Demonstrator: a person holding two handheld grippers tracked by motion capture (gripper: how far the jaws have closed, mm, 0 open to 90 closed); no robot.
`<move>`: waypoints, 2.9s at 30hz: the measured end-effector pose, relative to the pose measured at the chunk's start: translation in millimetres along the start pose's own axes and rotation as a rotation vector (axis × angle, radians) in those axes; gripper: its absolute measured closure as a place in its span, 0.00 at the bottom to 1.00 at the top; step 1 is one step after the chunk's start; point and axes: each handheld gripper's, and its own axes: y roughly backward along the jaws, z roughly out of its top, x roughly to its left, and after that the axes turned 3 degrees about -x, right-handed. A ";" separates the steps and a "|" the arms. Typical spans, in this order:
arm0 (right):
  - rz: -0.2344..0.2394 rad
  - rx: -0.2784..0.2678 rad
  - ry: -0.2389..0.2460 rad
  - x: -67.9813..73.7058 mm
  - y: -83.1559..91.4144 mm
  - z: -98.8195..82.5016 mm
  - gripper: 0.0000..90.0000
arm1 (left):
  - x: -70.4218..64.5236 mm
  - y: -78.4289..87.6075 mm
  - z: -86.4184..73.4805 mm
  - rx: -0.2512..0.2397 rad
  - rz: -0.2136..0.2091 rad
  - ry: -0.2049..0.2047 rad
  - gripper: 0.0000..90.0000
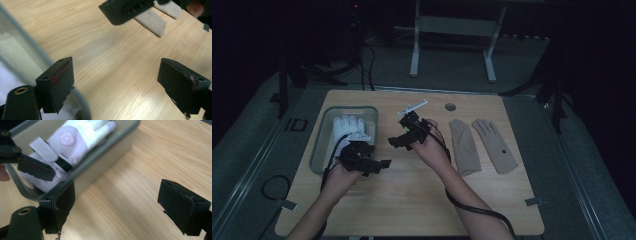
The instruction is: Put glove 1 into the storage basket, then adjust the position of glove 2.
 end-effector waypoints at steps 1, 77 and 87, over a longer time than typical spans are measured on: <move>-0.008 -0.001 -0.002 -3.4 2.3 -3.3 0.16 | -2.9 -2.9 -0.1 0.003 -0.006 -0.010 0.16; -0.301 -0.127 -0.165 -176.2 46.0 -160.7 0.47 | -59.4 -82.7 -78.6 -0.028 -0.099 -0.187 0.16; -0.351 -0.083 -0.157 -171.9 18.7 -173.5 0.83 | -59.7 -83.0 -80.0 -0.021 -0.097 -0.189 0.16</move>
